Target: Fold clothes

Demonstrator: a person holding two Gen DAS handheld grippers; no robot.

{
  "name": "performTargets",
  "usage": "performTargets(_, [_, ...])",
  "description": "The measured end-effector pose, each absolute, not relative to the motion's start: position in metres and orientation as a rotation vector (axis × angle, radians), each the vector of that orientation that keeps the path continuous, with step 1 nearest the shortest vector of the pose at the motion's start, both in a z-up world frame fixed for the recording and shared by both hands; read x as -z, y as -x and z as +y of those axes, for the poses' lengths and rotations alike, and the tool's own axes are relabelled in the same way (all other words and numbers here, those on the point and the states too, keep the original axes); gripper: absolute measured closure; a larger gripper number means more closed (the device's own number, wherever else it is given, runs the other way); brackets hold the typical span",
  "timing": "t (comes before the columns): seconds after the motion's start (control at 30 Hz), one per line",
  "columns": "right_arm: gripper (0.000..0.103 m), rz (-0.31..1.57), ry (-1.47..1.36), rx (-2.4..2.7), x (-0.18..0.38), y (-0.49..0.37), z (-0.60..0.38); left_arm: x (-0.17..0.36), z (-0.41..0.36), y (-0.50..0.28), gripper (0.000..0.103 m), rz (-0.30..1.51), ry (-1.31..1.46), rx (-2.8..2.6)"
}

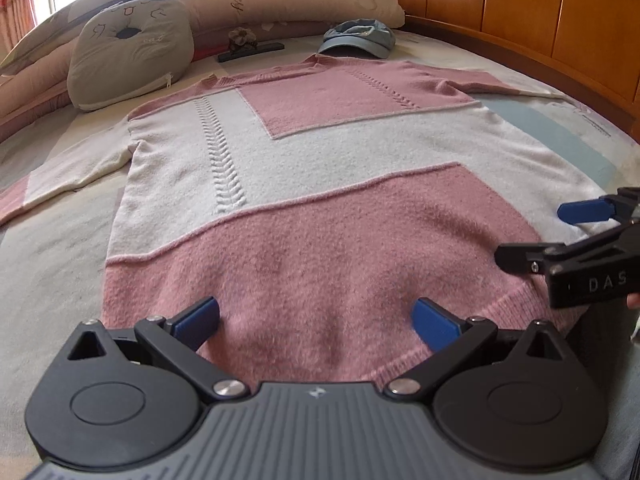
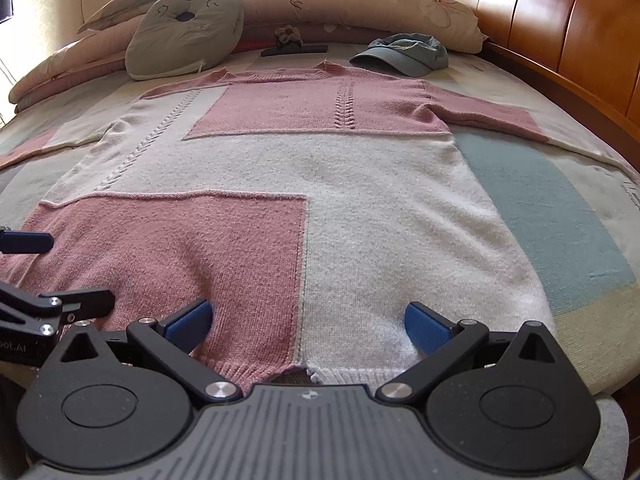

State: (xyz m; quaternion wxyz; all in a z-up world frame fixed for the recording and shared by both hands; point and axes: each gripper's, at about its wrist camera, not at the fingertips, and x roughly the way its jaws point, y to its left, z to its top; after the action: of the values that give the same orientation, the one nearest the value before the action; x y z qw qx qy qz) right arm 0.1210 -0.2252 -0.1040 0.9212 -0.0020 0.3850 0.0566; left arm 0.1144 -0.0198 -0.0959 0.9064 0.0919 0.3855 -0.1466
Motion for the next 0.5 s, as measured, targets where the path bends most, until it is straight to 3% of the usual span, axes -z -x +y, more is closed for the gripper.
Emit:
performTargets(0.33, [0.000,0.795,0.002,-0.129,0.102,-0.121,-0.227,0.075,-0.020,-0.120,0.001,0.747,-0.172,0.296])
performTargets(0.5, [0.000,0.803,-0.011,-0.165,0.095,-0.117,-0.227,0.092,-0.019,-0.122,0.001,0.773,-0.147,0.300])
